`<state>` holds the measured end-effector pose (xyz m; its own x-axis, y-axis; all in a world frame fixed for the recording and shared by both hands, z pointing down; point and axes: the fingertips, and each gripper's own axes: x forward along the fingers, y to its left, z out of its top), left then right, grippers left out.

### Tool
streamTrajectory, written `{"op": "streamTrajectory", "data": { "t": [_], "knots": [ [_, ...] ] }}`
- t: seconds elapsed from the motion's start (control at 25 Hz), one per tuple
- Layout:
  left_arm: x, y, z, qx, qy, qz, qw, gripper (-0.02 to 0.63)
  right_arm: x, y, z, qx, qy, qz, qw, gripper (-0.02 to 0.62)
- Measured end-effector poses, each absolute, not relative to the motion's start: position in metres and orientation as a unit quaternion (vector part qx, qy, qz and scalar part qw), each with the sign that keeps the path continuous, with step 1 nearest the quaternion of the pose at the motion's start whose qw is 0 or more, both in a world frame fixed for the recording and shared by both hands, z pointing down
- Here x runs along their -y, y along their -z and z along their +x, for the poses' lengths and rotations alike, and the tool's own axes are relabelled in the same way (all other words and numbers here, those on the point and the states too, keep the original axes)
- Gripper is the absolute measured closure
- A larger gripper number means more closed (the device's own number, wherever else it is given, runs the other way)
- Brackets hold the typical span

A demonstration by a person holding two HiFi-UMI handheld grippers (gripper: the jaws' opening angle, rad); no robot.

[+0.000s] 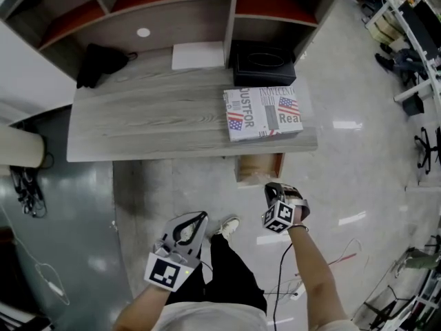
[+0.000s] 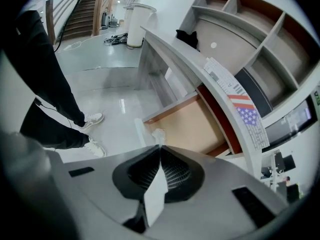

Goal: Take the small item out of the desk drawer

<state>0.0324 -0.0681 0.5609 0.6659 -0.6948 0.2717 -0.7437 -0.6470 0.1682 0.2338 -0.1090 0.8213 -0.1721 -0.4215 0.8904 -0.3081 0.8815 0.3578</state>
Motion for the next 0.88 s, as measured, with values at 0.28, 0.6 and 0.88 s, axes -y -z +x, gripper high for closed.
{"op": "streamTrajectory", "data": {
  "t": [0.28, 0.6, 0.88],
  "knots": [
    [0.078, -0.54, 0.018, 0.404, -0.08, 0.903, 0.123, 0.589, 0.117, -0.789, 0.23, 0.765, 0.038, 0.277, 0.58, 0.568],
    [0.088, -0.505, 0.003, 0.396, -0.062, 0.912, 0.091, 0.589, 0.124, -0.726, 0.221, 0.773, 0.024, 0.345, 0.532, 0.569],
    [0.096, -0.47, -0.012, 0.393, -0.042, 0.916, 0.066, 0.589, 0.125, -0.673, 0.222, 0.772, 0.008, 0.4, 0.495, 0.569]
  ]
}}
